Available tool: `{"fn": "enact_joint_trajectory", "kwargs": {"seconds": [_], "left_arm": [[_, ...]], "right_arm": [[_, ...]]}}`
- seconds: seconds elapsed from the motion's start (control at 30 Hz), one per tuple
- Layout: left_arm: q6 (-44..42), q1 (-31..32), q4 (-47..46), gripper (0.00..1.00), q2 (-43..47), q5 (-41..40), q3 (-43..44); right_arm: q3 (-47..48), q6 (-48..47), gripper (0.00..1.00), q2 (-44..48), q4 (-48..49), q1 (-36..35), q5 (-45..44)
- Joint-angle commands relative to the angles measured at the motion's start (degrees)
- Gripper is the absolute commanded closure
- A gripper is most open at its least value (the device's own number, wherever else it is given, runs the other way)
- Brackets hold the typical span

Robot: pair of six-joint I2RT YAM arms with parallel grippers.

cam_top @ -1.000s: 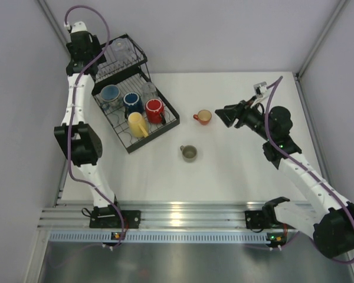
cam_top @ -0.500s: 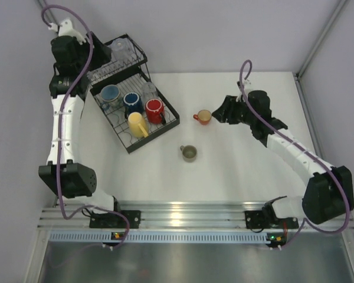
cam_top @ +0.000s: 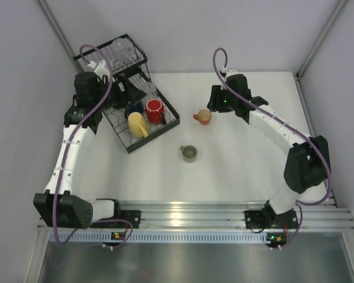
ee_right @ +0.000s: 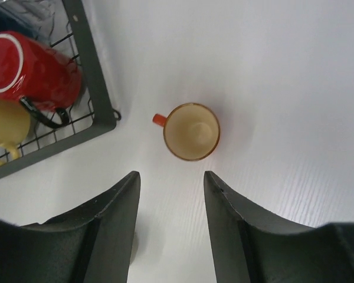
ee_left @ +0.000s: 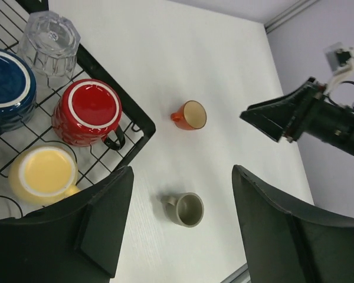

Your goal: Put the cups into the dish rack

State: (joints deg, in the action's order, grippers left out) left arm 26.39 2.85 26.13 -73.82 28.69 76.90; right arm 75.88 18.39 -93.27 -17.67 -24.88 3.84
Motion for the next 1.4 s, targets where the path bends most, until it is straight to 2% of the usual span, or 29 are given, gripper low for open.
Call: {"fn": "enact_joint_trajectory", "kwargs": {"seconds": [0.0, 0.1, 0.17, 0.2, 0.37, 0.63, 0.8, 0.9, 1.37], "left_arm": [[2.60, -0.22, -3.01, 0.26, 6.31, -1.25, -1.05], [3.76, -0.22, -4.16, 0.23, 8.34, -3.45, -0.79], [1.57, -0.22, -2.23, 0.23, 8.52, -8.54, 1.57], [1.12, -0.22, -0.57, 0.25, 8.69, -15.35, 3.15], [-0.02, -0.48, -2.91, 0.28, 10.01, -22.00, 4.13], [-0.38, -0.48, -0.47, 0.28, 5.18, -19.29, 9.23], [0.68, -0.48, -0.64, 0.28, 4.31, -13.32, 5.19], [-0.37, -0.48, -0.03, 0.32, 2.28, -9.62, 3.52], [-4.42, -0.48, 0.33, 0.34, 4.13, -18.92, -11.77]], "right_arm": [[8.04, -2.39, 0.52, -4.18, -5.42, 0.27, -6.29], [11.66, -3.80, 0.52, -7.27, -6.23, 0.27, -7.09], [12.36, -3.98, 0.52, -8.41, -6.06, 0.36, -7.61], [12.45, -4.33, 0.51, -9.02, -5.54, 0.36, -7.62], [12.28, -7.22, 0.50, -11.05, -4.04, 0.71, -6.30], [14.74, -10.92, 0.49, -14.91, -5.09, 1.07, -1.38], [14.21, -12.59, 0.49, -16.59, -5.79, 1.15, 0.73], [13.25, -12.59, 0.50, -17.03, -5.88, 1.07, 1.44], [9.47, -12.07, 0.50, -16.33, -3.51, 1.15, 0.21]]}}
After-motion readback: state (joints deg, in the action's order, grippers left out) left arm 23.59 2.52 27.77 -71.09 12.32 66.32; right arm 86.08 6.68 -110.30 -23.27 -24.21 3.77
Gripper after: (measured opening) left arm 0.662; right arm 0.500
